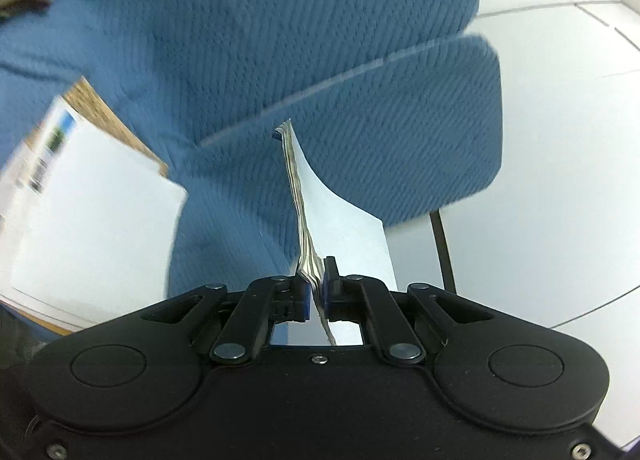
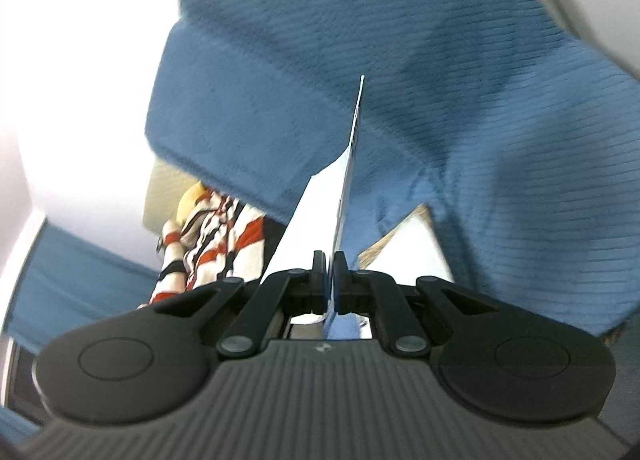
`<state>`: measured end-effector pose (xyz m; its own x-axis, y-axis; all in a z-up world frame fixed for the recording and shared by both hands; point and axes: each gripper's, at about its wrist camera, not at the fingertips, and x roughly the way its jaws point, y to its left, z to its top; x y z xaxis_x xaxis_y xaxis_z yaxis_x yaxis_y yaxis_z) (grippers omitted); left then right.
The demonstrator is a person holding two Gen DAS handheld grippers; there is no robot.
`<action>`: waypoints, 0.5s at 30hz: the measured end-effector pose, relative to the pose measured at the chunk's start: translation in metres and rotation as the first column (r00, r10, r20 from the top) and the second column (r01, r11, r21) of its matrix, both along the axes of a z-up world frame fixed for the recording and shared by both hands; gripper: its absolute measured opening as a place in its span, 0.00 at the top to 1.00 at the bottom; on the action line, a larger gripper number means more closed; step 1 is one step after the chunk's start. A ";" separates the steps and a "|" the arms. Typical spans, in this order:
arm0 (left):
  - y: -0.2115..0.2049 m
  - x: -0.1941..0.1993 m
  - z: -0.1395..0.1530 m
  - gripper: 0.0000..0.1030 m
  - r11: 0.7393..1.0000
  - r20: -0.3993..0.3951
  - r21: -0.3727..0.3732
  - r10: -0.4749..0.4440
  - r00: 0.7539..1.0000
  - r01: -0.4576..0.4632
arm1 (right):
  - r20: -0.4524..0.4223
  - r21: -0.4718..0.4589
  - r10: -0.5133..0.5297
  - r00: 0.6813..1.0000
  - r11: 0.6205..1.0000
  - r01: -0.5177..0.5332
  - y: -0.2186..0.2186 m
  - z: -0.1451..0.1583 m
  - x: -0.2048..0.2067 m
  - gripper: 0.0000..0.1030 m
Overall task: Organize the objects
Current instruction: 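Carry the white paper with both grippers and lower it onto the stack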
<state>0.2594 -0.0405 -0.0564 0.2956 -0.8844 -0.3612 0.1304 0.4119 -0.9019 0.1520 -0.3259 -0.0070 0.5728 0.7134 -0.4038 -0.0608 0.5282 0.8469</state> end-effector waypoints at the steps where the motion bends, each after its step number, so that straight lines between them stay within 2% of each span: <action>1: 0.006 0.001 0.001 0.95 1.000 0.007 0.008 0.011 1.000 -0.011 | 0.004 0.002 0.017 1.000 1.000 -0.017 0.008 0.001 0.001 0.94; 7: 0.048 0.011 -0.006 0.94 0.997 0.021 0.054 0.057 0.998 -0.058 | 0.003 -0.017 0.094 0.996 0.995 -0.094 0.056 -0.009 0.011 0.94; 15: 0.081 0.023 -0.047 0.93 0.988 -0.005 0.144 0.053 0.999 -0.052 | -0.060 -0.076 0.146 0.987 0.986 -0.151 0.102 -0.050 0.019 0.94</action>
